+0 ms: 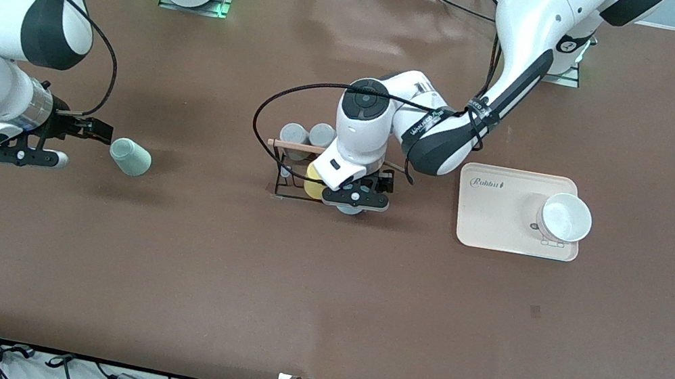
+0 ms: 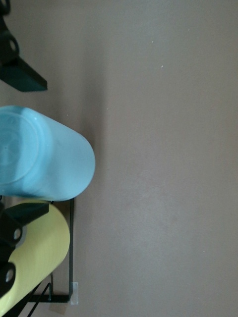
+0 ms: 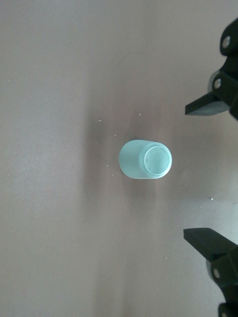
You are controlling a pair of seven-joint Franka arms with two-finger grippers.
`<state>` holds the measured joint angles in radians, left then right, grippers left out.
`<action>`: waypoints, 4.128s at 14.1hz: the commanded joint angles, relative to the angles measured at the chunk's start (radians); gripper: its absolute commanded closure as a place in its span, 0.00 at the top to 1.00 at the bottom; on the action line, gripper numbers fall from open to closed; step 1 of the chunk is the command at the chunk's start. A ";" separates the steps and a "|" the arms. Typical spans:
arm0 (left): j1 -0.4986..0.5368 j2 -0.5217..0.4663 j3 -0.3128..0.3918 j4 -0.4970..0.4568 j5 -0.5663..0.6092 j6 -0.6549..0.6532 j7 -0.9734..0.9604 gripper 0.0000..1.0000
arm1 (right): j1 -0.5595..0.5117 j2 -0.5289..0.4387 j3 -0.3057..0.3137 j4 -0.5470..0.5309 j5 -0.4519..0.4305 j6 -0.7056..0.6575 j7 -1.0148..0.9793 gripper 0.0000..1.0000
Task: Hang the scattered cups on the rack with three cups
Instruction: 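Open the left gripper and lift it away from the rack, then grasp the teal cup with the right gripper while the left gripper retracts, then carry the teal cup with the right gripper to the rack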
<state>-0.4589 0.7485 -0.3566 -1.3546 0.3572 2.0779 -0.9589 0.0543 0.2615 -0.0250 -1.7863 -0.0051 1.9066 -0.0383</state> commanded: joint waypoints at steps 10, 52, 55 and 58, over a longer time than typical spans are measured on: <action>0.155 -0.304 -0.016 0.008 -0.107 -0.396 0.214 1.00 | 0.002 0.093 0.005 -0.036 -0.009 0.023 0.012 1.00; 0.411 -0.795 0.320 -0.293 -0.346 -0.418 0.990 1.00 | 0.142 0.211 0.022 0.346 0.042 -0.185 0.089 0.23; 0.411 -0.795 0.320 -0.293 -0.346 -0.418 0.988 1.00 | 0.257 0.212 0.020 0.381 0.037 -0.199 0.135 0.23; 0.411 -0.795 0.320 -0.293 -0.345 -0.418 0.988 1.00 | 0.323 0.211 0.028 0.413 0.063 -0.199 0.230 0.23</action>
<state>-0.0505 -0.0449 -0.0402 -1.6590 0.0257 1.6605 0.0160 0.3464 0.4560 0.0021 -1.4336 0.0326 1.7356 0.1416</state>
